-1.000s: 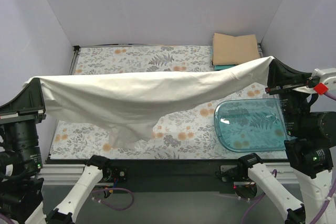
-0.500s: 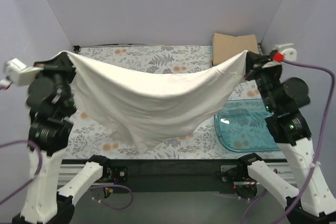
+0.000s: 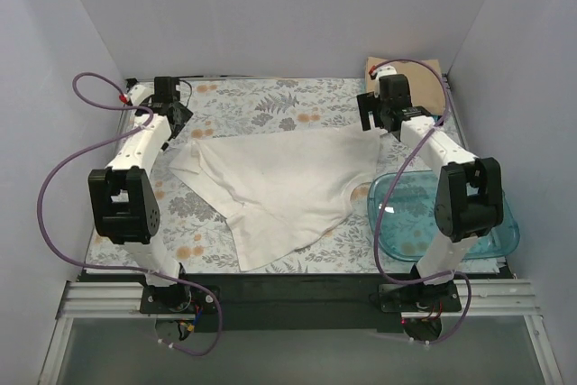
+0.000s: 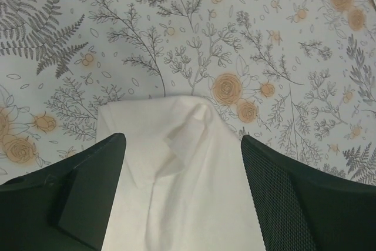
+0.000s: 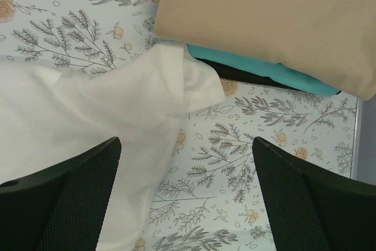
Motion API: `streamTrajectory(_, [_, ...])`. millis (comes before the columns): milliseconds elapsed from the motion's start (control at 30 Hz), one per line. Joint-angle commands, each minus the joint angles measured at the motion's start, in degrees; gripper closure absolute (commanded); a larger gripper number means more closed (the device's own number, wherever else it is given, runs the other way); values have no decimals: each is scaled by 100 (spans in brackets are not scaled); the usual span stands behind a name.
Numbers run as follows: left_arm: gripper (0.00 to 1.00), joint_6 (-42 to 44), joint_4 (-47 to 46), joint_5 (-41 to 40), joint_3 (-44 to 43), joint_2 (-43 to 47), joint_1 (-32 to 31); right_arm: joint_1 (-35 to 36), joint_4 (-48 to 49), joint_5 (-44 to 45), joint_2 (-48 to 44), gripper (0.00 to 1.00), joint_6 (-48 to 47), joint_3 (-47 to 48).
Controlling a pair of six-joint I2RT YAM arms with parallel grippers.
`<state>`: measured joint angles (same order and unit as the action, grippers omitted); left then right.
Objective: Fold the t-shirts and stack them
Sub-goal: Flatten the tshirt out
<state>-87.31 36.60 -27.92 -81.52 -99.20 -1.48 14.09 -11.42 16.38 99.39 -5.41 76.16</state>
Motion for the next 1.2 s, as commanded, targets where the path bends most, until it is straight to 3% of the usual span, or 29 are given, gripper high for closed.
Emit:
streamTrajectory(0, [21,-181,401,190,-243,549,60,42,-71,-2,-429,2,-92,611])
streamTrajectory(200, [19,-436,-372,954,1505,1682,60,489,69,-1513,-1360,2,461,-407])
streamTrajectory(233, [19,-480,-512,1095,1742,2015,60,620,131,-1785,-1657,2,740,-931])
streamTrajectory(433, [18,-857,-1796,2071,3694,2984,60,1876,1632,-2462,-2634,2,2060,-2763])
streamTrajectory(500, [18,-910,-1805,2229,3975,3125,60,2893,1783,-2491,-2723,2,1974,-3115])
streamTrajectory(667, [18,-990,-1551,2037,4126,3205,60,4976,1713,-1964,-2145,2,1746,-2792])
streamTrajectory(800, [17,-1174,-1209,1659,4152,3319,60,6279,1153,-1490,-730,3,1587,-1756])
streamTrajectory(1000, [16,-1087,-1041,1474,4205,3416,68,6976,211,-523,772,5,1420,-332])
streamTrajectory(1167, [16,-1060,-1014,1333,4231,3477,68,7161,-264,-354,1135,15,1657,-207])
